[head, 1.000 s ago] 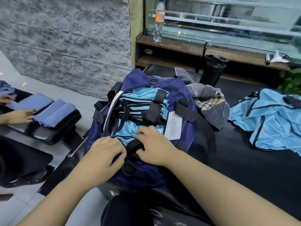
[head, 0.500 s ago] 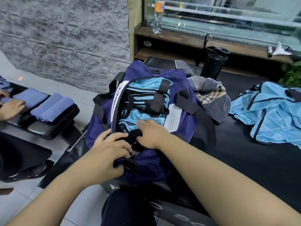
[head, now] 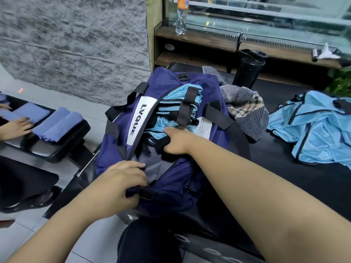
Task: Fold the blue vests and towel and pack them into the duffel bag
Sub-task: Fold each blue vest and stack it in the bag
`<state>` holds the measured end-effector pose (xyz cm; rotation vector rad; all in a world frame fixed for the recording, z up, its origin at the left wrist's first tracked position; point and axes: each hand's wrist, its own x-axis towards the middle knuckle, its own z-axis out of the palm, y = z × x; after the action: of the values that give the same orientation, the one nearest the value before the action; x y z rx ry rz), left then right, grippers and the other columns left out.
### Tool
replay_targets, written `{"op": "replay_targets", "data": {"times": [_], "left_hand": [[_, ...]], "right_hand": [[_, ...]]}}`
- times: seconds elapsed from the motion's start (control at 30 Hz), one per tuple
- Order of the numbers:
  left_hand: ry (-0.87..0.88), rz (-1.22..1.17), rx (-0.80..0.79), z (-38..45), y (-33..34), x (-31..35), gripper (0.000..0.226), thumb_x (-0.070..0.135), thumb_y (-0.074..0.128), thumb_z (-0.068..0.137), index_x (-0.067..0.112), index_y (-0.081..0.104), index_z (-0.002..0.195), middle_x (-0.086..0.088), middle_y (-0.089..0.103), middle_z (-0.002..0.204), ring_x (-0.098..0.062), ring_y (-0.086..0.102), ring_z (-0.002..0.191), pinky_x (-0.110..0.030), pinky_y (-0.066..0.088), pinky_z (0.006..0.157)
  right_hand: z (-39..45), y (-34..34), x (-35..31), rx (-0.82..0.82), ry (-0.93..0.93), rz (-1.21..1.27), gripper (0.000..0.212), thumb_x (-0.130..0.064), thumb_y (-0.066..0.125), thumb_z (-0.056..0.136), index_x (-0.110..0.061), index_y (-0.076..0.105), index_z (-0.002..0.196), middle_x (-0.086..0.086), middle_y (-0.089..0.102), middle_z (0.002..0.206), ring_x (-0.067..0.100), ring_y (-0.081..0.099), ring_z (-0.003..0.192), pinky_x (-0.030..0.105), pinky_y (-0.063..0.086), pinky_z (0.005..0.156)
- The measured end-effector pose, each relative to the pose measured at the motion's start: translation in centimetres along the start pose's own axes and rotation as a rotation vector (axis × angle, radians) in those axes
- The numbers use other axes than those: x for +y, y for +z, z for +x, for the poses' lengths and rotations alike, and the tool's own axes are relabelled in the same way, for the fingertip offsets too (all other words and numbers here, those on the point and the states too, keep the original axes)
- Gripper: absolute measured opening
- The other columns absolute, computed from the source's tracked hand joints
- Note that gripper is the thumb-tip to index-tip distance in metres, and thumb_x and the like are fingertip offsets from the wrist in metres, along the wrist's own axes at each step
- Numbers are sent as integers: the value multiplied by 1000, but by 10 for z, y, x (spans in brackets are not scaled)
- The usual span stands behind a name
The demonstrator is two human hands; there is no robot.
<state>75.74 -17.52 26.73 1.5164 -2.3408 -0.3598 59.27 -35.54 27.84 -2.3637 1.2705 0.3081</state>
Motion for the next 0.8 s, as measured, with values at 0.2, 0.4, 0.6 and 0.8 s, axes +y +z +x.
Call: {"op": "replay_targets", "data": {"times": [0.2, 0.4, 0.6, 0.8], "left_hand": [[-44, -86, 145, 9, -17, 13, 34, 33, 42, 77, 35, 65, 102, 29, 59, 117, 12, 35, 130, -25, -2, 118], [-118, 101, 155, 63, -29, 16, 50, 42, 30, 81, 19, 68, 105, 6, 66, 110, -12, 55, 108, -20, 26, 103], [-159, 267, -26, 115, 5, 17, 35, 13, 42, 83, 11, 66, 108, -5, 66, 107, -24, 63, 100, -35, 50, 87], [-526, 141, -455, 119, 31, 11, 50, 45, 29, 100, 37, 20, 149, -4, 6, 161, -29, 4, 147, -52, 15, 116]], "right_hand": [[-6, 12, 8, 184, -66, -105, 33, -20, 66, 81, -7, 57, 111, 13, 57, 116, 32, 53, 109, 34, 46, 92], [-26, 17, -2, 248, -45, -40, 21, -16, 60, 84, -6, 63, 102, 15, 63, 104, 33, 59, 99, 32, 44, 74], [-46, 32, -9, 141, -177, 133, 51, -26, 58, 80, 2, 53, 122, 20, 53, 125, 32, 41, 124, 33, 32, 109], [-64, 20, 14, -13, -65, -9, 54, -32, 24, 102, -10, 23, 151, 16, 5, 160, 29, -3, 147, 36, -6, 118]]}}
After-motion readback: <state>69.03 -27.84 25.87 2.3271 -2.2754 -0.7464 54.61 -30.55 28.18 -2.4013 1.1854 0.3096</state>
